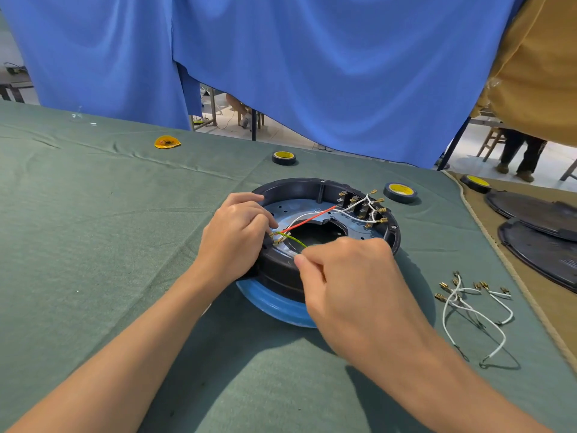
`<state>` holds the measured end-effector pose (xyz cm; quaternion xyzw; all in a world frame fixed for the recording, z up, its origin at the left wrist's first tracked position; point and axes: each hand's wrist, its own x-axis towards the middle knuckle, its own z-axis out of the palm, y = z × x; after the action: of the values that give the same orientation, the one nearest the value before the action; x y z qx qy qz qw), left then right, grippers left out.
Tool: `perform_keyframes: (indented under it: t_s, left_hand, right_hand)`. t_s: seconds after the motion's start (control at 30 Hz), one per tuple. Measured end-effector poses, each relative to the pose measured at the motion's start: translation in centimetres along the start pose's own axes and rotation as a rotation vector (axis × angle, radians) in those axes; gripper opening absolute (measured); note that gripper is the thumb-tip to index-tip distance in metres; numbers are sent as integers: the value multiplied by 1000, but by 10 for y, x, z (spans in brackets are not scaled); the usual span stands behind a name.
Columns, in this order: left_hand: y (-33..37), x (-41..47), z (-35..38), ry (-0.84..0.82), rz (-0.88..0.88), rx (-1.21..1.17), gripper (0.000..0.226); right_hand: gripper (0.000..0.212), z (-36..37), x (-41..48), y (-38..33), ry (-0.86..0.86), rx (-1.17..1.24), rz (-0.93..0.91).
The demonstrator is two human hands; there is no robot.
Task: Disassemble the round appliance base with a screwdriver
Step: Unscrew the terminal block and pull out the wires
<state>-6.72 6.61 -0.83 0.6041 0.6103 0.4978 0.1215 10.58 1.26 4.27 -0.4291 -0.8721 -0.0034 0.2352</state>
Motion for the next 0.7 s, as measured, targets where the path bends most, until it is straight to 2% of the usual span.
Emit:
perform_keyframes:
  t_s: [0.17, 0.43, 0.7]
  left_hand:
    - [1, 0, 0, -3, 4, 1, 33]
    - [0, 0, 1, 5, 0, 0, 33]
    - [2, -1, 2, 14, -11, -13, 35]
  right_hand:
    - [40, 2, -2, -3, 37, 68, -11]
    - [45, 2, 0, 0, 4, 19, -35]
    - [34, -1, 5, -20, -1, -92, -52]
